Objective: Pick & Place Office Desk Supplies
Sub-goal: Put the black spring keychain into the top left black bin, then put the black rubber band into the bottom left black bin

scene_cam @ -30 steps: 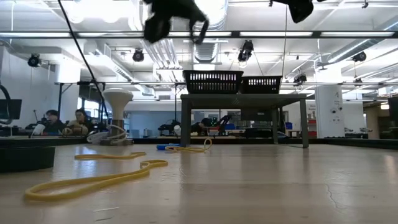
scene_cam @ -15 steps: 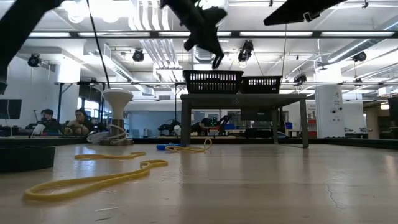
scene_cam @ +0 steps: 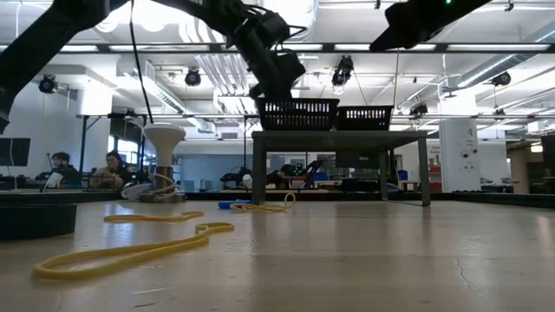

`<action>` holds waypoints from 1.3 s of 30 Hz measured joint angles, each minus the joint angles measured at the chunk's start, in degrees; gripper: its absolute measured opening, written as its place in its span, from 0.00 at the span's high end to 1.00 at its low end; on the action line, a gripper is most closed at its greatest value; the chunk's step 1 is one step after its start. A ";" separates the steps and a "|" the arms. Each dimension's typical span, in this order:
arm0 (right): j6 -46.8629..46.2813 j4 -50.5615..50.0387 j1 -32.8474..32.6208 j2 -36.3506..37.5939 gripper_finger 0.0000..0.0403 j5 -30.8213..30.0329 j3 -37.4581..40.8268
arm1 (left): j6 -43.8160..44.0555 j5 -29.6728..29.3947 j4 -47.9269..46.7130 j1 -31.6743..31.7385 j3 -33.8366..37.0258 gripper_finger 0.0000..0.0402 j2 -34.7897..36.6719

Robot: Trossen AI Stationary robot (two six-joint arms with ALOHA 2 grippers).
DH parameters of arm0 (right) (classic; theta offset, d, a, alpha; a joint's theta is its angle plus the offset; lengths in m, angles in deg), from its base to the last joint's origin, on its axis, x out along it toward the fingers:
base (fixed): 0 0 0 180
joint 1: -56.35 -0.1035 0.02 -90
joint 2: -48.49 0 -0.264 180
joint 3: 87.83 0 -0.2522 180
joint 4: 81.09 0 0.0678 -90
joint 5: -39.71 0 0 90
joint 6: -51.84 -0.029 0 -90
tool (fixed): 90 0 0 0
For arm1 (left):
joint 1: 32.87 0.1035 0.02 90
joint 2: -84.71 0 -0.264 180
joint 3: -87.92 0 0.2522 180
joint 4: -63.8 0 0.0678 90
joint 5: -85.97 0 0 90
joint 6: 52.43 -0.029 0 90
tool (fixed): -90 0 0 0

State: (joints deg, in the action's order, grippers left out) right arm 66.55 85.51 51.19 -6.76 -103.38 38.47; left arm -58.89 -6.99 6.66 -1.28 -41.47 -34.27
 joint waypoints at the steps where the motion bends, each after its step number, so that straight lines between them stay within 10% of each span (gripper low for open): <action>1: -0.84 0.00 1.06 0.00 0.84 1.73 0.00 | -0.59 0.02 0.66 0.00 0.46 0.92 0.04; 20: -13.58 2.03 2.60 -0.02 0.84 22.27 0.00 | 3.29 3.04 -4.27 -5.53 -0.96 0.62 10.18; 32: -27.90 2.22 -8.48 -3.26 0.84 25.17 3.30 | 8.06 -10.67 -4.67 -38.05 24.29 0.68 29.71; 39: -33.27 8.08 -13.23 -11.51 0.84 25.18 5.07 | 29.56 -24.14 -3.89 -58.73 43.39 0.68 34.12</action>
State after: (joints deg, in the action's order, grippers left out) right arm 33.28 93.60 37.96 -18.27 -78.20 43.54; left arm -29.33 -31.14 2.77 -60.01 1.91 -0.15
